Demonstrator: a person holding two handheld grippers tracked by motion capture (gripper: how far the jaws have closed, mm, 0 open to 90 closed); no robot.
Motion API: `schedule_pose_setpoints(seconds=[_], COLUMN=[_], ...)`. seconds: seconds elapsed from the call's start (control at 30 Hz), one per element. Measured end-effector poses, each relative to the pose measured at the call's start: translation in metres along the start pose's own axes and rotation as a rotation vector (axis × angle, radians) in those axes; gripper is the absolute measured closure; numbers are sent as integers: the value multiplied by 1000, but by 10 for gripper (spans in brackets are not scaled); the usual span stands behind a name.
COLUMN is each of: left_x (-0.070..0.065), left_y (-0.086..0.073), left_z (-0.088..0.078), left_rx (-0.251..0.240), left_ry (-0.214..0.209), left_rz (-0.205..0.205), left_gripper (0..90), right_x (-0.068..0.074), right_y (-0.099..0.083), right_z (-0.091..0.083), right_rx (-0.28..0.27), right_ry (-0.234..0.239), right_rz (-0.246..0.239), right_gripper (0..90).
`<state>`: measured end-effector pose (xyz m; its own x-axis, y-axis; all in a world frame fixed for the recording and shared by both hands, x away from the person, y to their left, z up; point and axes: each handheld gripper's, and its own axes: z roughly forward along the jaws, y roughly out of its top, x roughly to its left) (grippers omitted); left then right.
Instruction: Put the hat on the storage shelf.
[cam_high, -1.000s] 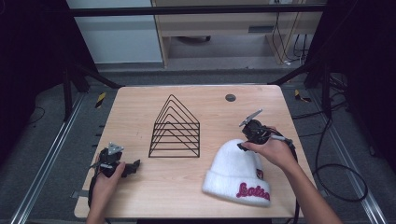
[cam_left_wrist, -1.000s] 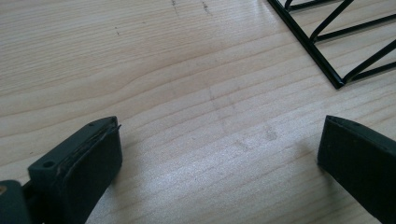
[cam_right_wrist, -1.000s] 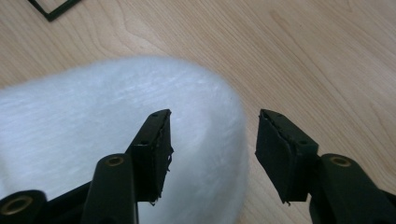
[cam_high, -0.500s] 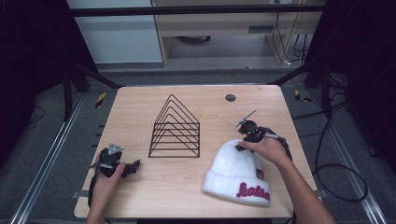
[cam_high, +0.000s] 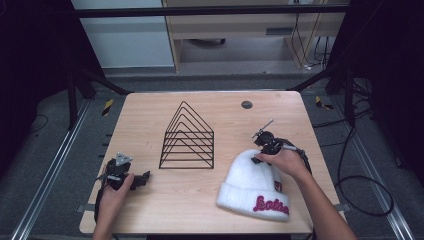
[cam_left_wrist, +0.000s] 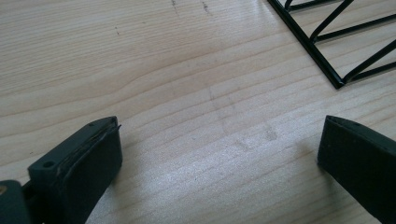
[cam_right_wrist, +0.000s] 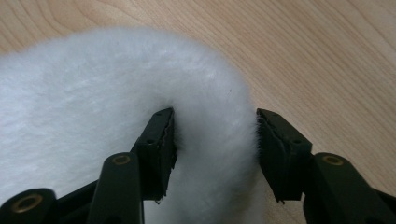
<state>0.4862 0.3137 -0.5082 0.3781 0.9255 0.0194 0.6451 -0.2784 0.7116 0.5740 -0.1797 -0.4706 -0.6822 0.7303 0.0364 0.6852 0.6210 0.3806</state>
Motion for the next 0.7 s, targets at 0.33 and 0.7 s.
schedule_pose_setpoints(seconds=[0.33, 0.7], left_x=[0, 0], left_y=[0, 0], left_z=[0, 0], left_rx=[0, 0], left_ry=[0, 0], left_rz=[0, 0], left_gripper=[0, 0], right_x=[0, 9], right_y=[0, -2], right_z=[0, -13], right_rx=[1, -43], right_ry=[65, 42], right_rz=[-12, -79], right_gripper=[732, 813])
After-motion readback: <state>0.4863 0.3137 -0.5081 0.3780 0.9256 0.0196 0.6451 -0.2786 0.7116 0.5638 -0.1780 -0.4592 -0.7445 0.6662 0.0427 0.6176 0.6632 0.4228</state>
